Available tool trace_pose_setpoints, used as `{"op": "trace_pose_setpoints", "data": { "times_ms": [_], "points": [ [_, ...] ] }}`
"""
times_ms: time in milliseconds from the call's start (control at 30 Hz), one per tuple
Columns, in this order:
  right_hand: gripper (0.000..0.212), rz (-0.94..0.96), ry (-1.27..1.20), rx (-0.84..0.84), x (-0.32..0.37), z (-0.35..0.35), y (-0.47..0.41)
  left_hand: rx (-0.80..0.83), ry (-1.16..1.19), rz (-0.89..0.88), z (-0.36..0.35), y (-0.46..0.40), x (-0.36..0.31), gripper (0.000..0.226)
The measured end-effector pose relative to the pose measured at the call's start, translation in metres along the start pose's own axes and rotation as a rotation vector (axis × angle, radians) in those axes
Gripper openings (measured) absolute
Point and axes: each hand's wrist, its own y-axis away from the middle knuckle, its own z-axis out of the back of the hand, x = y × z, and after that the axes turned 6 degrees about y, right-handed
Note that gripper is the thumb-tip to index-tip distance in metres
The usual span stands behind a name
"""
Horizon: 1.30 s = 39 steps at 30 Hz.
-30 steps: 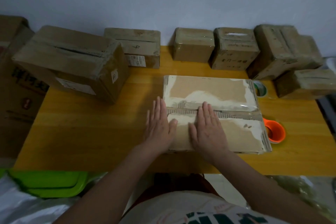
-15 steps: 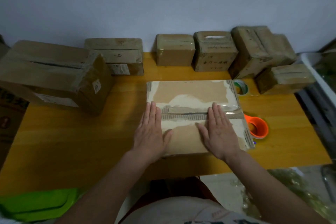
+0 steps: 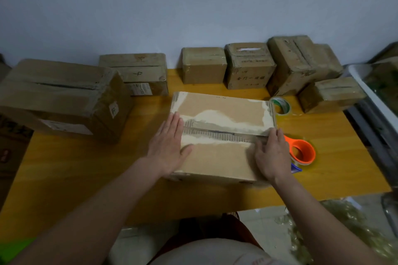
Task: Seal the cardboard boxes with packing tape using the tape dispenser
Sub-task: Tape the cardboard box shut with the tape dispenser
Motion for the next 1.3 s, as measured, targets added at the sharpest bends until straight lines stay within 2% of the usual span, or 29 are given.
{"op": "trace_pose_setpoints", "data": {
  "times_ms": [67,167,233,300,400,467,533,600,700,767,833,1000,1033,1133,1300],
  "points": [
    [0.035,0.023,0.004,0.0,0.006,-0.002,0.013,0.013,0.022,0.054,0.008,-0.012,0.0,0.085],
    [0.041,0.074,0.009,0.042,0.014,0.001,0.034,0.061,0.002,0.071,0.01,-0.02,-0.027,0.094],
    [0.032,0.05,0.04,0.079,0.014,0.01,0.036,0.082,-0.054,-0.023,0.001,-0.011,-0.063,0.102],
    [0.024,0.032,0.147,0.067,0.009,0.02,0.027,0.093,0.004,-0.123,-0.014,0.006,-0.1,0.111],
    [0.03,0.133,0.169,-0.061,0.005,0.027,0.003,0.081,0.056,-0.257,-0.033,0.03,-0.136,0.124],
    [0.043,0.232,0.188,-0.041,0.007,0.022,-0.016,0.048,0.0,-0.321,-0.038,0.037,-0.144,0.117],
    [0.052,0.241,0.101,0.099,0.011,0.016,-0.031,0.014,-0.015,-0.36,-0.041,0.036,-0.14,0.099],
    [0.05,0.208,0.034,0.16,0.01,0.008,-0.038,-0.03,-0.003,-0.403,-0.04,0.033,-0.128,0.083],
    [0.038,0.14,0.0,0.053,0.004,0.0,-0.029,0.084,-0.159,-0.551,-0.037,0.034,-0.1,0.083],
    [0.04,0.075,-0.017,0.031,0.0,-0.003,-0.017,0.126,-0.284,-0.636,-0.025,0.037,-0.081,0.076],
    [0.04,0.029,-0.027,0.041,-0.003,-0.005,-0.007,0.149,-0.333,-0.674,-0.017,0.038,-0.062,0.082],
    [0.034,0.088,-0.129,0.041,-0.005,-0.01,0.024,0.127,-0.262,-0.548,-0.005,0.04,-0.016,0.104],
    [0.034,0.1,-0.153,0.062,-0.004,-0.012,0.029,0.12,-0.252,-0.508,-0.004,0.04,-0.01,0.101],
    [0.04,0.101,-0.187,0.145,0.002,-0.014,0.035,0.036,-0.208,-0.497,-0.009,0.034,-0.007,0.062],
    [0.043,0.12,-0.2,0.15,0.0,-0.016,0.032,-0.004,-0.28,-0.481,-0.014,0.022,-0.021,0.053]
  ]
}}
